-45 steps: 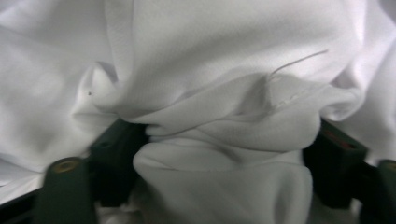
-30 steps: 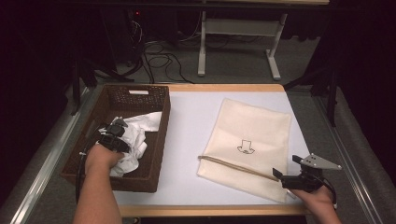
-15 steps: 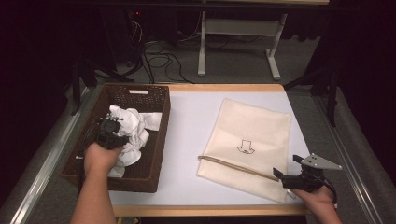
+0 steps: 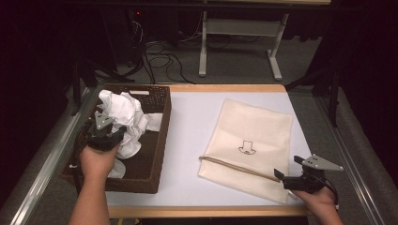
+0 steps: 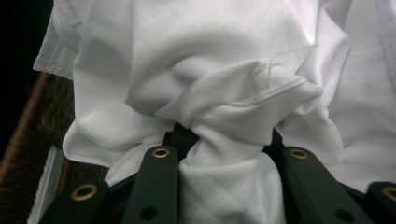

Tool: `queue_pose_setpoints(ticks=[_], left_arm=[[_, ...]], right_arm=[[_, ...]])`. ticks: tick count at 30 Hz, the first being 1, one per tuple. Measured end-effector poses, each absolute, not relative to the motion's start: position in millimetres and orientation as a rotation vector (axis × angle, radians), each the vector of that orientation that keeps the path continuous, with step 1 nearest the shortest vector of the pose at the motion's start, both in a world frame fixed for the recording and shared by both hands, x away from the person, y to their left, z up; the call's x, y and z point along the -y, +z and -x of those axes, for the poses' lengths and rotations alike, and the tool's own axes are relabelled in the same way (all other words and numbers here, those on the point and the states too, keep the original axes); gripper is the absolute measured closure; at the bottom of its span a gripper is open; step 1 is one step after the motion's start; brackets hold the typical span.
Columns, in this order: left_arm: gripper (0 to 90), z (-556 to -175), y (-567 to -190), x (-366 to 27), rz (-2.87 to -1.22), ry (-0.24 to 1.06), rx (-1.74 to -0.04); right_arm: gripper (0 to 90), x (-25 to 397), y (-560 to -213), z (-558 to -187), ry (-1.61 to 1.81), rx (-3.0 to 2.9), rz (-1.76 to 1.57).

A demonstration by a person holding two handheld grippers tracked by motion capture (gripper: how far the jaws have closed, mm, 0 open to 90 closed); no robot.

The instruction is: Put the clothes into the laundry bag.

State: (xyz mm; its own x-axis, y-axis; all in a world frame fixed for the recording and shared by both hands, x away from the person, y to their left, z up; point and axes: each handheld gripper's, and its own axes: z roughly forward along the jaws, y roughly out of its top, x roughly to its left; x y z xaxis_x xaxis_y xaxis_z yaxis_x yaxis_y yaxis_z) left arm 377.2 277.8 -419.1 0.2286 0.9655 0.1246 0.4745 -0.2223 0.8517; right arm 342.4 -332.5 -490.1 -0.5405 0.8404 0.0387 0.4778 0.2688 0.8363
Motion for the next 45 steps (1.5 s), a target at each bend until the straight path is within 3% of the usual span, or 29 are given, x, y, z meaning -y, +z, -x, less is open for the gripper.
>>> queue_pose_setpoints(ticks=[8, 16, 45], left_arm=[[69.4, -352, -404, -274, -1.649, 1.065, -1.181], [69.3, -338, -384, -259, -1.54, 1.133, -1.056], [68.8, -316, -312, -218, -1.376, 1.197, -0.811]], right_arm=[[1.1, 333, -490, -343, 1.186, -2.122, -1.2], [1.1, 332, -490, -342, 1.191, -2.12, -1.201], [1.6, 333, -488, -341, 1.207, -2.103, -1.195]])
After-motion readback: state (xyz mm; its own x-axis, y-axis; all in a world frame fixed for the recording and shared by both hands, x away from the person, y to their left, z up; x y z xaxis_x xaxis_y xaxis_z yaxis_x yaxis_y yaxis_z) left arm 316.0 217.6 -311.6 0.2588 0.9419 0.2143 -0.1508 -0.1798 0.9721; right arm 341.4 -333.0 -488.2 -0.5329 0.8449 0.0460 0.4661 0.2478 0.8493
